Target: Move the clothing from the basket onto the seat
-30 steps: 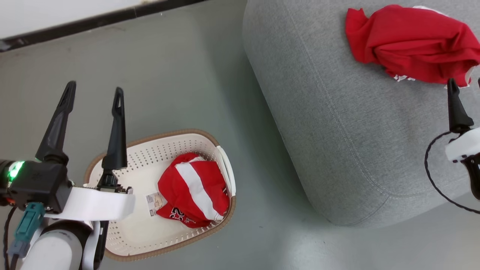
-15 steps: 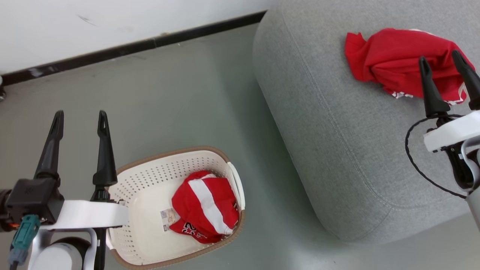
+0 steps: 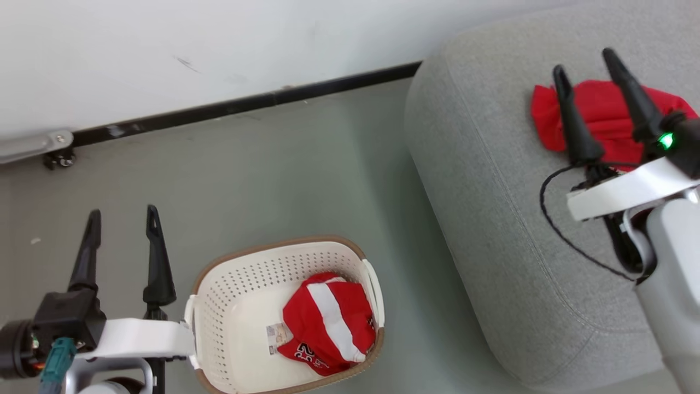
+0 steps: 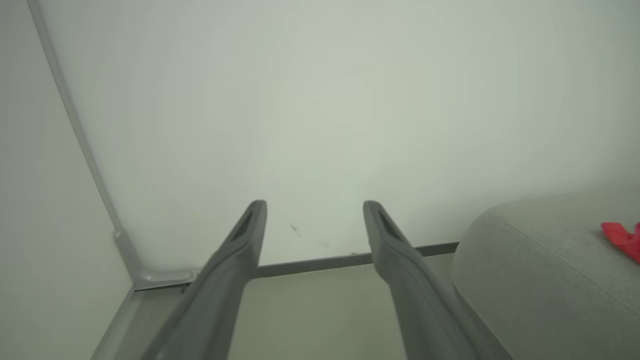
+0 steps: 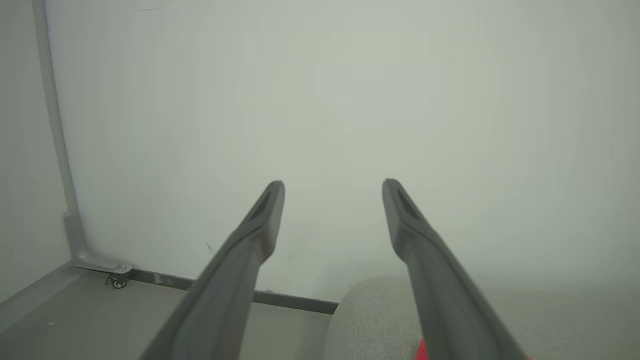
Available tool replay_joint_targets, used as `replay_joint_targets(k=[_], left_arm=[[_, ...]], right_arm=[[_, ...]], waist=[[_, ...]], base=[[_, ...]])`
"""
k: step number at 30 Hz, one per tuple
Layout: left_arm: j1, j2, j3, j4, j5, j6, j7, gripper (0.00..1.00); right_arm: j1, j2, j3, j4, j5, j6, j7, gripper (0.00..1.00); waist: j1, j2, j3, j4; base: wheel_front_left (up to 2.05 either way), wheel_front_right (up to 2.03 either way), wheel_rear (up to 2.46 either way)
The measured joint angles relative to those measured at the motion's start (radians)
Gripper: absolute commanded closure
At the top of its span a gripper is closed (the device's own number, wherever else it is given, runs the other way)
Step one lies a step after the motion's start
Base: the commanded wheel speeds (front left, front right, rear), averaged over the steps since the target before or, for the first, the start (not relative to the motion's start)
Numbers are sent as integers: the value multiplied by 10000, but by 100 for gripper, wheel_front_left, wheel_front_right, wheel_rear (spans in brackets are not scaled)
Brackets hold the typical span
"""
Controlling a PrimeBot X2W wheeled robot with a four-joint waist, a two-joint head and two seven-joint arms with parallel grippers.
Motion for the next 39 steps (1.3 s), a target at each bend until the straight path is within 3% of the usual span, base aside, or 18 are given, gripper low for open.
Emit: replay_joint_targets(k=[15,25,39], left_arm=[[604,-316,-479,777,-15,-19,-267,0],[659,-430,-853,1348,-77,-272,-385,0],[774,-677,-1310,1866,-77,-462,-428,0]], right_arm=[[1987,1281,-303,-493,-880,-2,0,0],[3339,2023,-593,-437,-1135,-2,228,0],[4671,2558,-1406,-453,-1668,-2,836,0]], waist=[[0,0,-1032,846],[0,0,-1640,1299],[0,0,-2219,1707]], base=[[0,0,0],[0,0,0],[0,0,0]])
